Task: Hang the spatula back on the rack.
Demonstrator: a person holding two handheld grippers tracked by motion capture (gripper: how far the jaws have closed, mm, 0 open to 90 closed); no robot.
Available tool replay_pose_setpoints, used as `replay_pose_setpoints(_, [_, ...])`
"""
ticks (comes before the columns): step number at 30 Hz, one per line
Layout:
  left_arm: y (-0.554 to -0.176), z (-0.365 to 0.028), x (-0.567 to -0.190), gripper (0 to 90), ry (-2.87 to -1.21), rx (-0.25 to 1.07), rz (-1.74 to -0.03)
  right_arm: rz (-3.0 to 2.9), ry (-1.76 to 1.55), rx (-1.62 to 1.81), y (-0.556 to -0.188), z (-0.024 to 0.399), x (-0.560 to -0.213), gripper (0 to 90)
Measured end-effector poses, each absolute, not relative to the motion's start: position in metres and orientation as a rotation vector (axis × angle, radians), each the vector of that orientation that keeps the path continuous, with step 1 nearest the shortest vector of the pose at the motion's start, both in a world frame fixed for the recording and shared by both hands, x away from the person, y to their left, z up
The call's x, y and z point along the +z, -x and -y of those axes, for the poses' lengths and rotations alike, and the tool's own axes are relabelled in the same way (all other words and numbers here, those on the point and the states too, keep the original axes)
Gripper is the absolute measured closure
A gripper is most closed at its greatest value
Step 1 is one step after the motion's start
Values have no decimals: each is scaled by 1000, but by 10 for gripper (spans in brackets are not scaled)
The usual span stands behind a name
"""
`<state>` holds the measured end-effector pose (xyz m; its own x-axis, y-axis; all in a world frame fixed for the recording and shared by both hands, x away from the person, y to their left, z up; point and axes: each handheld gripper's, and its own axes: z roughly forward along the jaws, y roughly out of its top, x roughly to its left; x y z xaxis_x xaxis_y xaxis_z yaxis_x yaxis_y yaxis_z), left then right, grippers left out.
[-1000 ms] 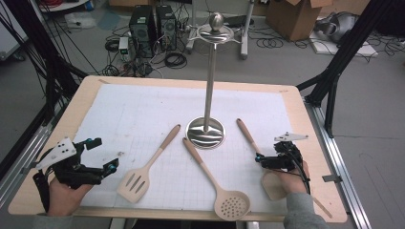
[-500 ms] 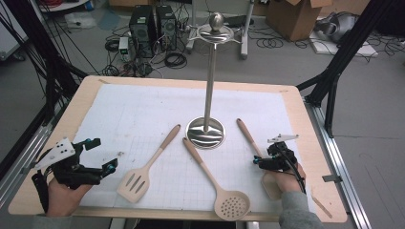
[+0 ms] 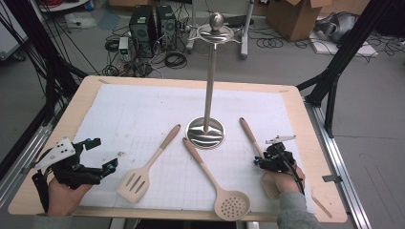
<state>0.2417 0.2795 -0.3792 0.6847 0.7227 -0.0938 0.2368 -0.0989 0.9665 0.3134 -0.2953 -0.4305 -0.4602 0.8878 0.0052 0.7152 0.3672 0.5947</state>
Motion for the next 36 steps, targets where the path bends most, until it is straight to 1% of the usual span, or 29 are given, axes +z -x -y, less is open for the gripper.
replay_pose_setpoints(6, [-241,-280,-380,20,-1660,491,-792,-2314,-1412,756,-311,294,-430,655])
replay_pose_setpoints(9, [-241,-280,-380,20,-1662,489,-793,-2302,-1424,758,-309,295,-430,720])
replay_pose_setpoints(16, [-242,-279,-381,20,-1665,488,-794,-2299,-1466,778,-310,296,-430,773])
replay_pose_setpoints(29, [-242,-280,-381,20,-1660,486,-792,-2318,-1439,824,-309,299,-427,783])
replay_pose_setpoints(36, [-241,-280,-380,20,-1659,484,-791,-2245,-1394,960,-302,310,-403,783])
